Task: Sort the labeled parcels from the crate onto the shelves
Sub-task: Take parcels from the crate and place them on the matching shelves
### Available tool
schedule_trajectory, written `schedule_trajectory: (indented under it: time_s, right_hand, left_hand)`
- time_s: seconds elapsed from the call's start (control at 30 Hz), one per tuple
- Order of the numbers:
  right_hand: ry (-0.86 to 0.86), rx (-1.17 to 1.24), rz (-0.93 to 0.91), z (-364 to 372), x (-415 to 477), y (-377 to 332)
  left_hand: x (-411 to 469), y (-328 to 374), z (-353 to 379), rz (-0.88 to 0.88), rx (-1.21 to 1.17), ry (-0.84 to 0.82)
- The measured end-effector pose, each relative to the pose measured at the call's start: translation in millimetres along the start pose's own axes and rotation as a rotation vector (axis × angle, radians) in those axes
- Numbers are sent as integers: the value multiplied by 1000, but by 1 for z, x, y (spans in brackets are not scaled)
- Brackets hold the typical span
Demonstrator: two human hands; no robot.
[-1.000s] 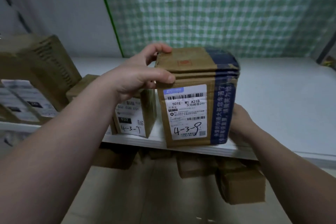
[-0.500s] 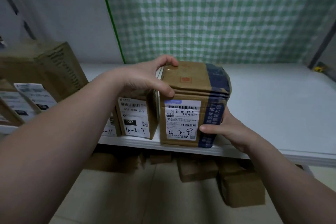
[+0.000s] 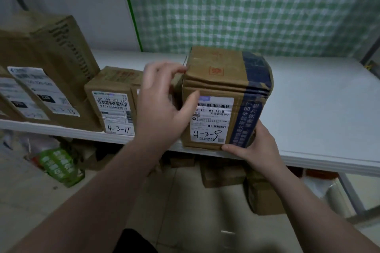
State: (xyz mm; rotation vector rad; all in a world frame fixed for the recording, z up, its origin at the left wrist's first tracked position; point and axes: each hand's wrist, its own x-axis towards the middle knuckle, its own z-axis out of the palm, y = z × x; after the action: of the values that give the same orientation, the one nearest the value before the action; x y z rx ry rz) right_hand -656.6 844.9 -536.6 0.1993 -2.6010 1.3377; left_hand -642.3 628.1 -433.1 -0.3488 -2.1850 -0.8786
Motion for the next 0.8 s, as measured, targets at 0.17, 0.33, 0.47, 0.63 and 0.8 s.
schedule_trajectory:
  time_s: [0.17, 0.33, 0.47, 0.63, 0.8]
  right_hand:
    - [47, -87, -33, 13, -1, -1]
    - [70, -125, -19, 16, -1, 0]
    - [79, -164, 11, 19, -1, 1]
    - [71, -182, 43, 20, -1, 0]
    - [73, -160, 75, 20, -3, -1]
  left_hand:
    - [-96, -32, 32, 193, 107, -26]
    - [-153, -63, 57, 295, 467, -530]
    - [-160, -70, 58, 241, 556, -625]
    - [-162, -76, 60, 241, 562, -621]
    - [-155, -72, 60, 235, 574, -652]
